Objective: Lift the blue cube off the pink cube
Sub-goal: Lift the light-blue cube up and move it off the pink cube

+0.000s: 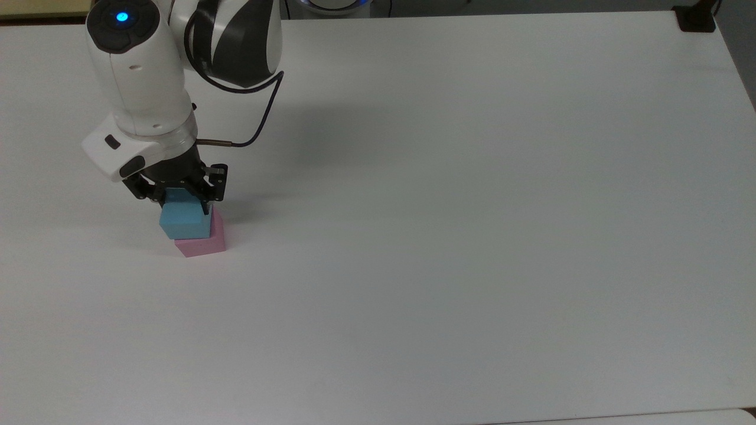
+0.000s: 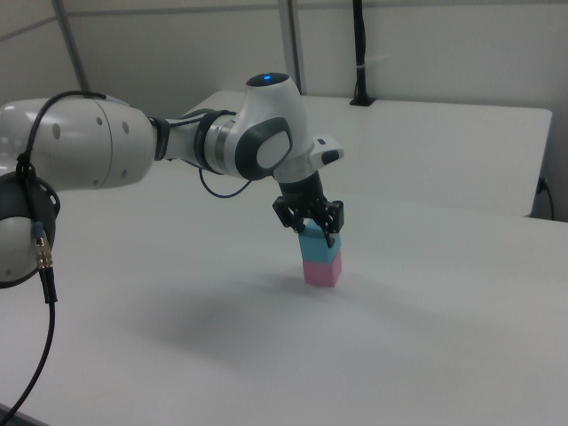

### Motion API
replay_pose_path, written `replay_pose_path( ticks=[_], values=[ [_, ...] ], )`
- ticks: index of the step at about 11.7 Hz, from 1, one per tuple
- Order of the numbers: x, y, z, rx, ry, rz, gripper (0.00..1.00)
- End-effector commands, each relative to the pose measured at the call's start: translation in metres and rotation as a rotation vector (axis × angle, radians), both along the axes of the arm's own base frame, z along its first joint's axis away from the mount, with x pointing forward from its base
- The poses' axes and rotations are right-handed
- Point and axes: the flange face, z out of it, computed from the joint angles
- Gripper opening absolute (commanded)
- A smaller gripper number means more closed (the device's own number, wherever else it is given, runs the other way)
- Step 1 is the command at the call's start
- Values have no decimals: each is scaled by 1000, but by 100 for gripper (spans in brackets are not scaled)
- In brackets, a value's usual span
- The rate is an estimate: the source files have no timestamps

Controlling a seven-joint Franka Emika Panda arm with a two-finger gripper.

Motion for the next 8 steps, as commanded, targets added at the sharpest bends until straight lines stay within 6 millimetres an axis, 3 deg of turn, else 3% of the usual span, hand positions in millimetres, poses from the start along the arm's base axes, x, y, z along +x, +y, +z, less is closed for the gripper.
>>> replay_pose_path(
  ticks=[1,3,6,8],
  values=[
    [-6,32,30,7,-5,4,37],
    [-2,73,27,11,4,21,38],
    [-2,163,-3,20,34,24,44],
    [-3,193,-25,18,50,38,52]
  ],
)
